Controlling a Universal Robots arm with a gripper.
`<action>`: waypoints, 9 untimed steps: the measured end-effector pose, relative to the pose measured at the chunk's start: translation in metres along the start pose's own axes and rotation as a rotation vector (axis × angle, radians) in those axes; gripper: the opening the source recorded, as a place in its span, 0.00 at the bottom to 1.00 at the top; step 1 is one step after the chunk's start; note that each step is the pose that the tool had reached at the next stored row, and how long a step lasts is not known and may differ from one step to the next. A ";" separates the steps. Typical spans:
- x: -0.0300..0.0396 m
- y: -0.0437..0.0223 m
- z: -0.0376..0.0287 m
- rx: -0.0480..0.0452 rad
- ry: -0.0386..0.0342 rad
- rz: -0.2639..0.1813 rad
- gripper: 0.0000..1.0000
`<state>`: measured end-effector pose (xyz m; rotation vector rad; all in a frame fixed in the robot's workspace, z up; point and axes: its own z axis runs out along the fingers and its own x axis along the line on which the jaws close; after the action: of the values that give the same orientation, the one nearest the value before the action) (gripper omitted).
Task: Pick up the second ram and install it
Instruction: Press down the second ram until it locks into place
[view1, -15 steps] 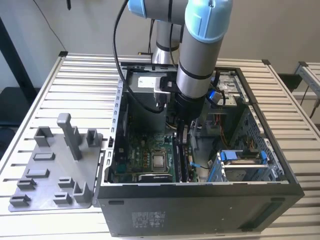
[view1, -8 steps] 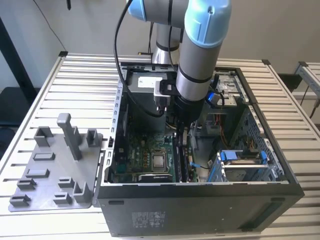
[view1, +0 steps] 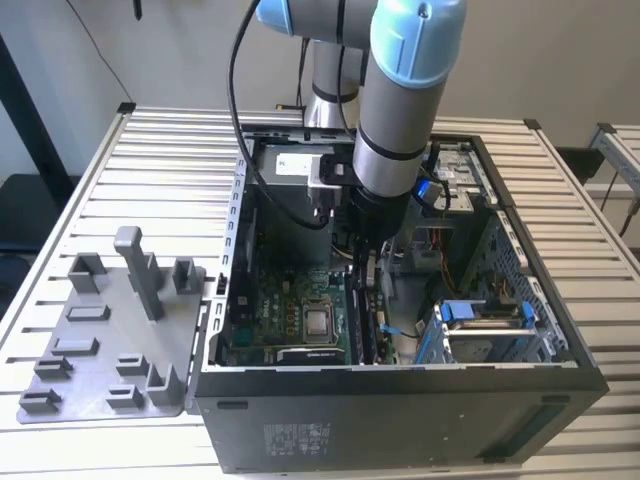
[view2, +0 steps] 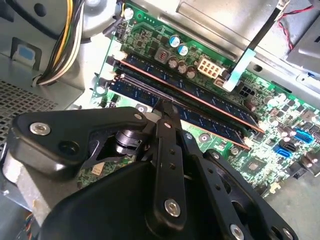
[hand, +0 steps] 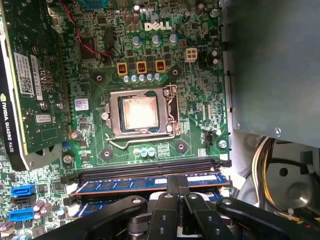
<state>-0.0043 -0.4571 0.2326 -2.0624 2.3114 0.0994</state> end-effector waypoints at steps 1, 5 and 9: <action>0.0000 0.0002 -0.0051 -0.0002 0.0020 0.000 0.11; -0.0008 0.0004 -0.0189 -0.0004 0.0028 0.000 0.11; -0.0008 0.0004 -0.0189 -0.0002 0.0043 0.000 0.11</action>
<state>-0.0045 -0.4577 0.2515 -2.0648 2.3140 0.0954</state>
